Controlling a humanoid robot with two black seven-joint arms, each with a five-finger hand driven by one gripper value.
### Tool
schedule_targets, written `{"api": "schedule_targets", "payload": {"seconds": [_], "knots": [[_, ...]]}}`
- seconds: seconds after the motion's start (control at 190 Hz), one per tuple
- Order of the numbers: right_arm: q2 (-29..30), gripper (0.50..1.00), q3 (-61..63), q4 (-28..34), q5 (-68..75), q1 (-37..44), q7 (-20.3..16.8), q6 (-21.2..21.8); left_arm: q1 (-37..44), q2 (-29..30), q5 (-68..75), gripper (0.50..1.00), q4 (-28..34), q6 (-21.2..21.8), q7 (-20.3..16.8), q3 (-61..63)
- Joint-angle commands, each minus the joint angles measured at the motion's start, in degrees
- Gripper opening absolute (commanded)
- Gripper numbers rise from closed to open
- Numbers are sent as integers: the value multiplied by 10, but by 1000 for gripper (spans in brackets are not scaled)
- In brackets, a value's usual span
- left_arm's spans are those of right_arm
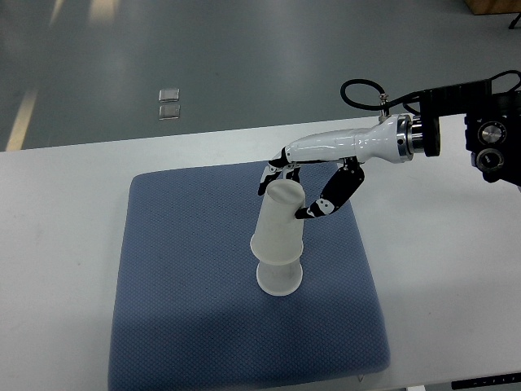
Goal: Stack paper cups
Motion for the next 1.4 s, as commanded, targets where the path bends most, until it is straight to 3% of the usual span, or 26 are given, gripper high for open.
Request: {"api": "schedule_targets", "payload": {"seconds": [0.0, 0.1, 0.258, 0.554, 1.013, 1.145, 1.298, 1.393], "knots": [[2, 576, 0, 0, -5, -2, 0, 0, 0, 0, 0, 1000, 0, 0, 0, -1], [4, 590, -1, 0, -6, -9, 0, 0, 0, 0, 0, 1000, 0, 0, 0, -1], [3, 652, -1, 0, -29, -15, 1, -1, 0, 0, 0, 1000, 0, 0, 0, 0], [3, 907, -1, 0, -33, -15, 3, 5, 0, 0, 0, 1000, 0, 0, 0, -1], [-3, 913, 5, -1, -25, -15, 4, 8, 0, 0, 0, 1000, 0, 0, 0, 0], [-1, 911, 7, -29, 9, -17, 4, -2, 0, 0, 0, 1000, 0, 0, 0, 0], [15, 911, 32, -99, 131, -30, -2, -47, 0, 0, 0, 1000, 0, 0, -2, 0], [43, 911, 65, -160, 214, -57, -6, -102, 0, 0, 0, 1000, 0, 0, 0, 0]]}}
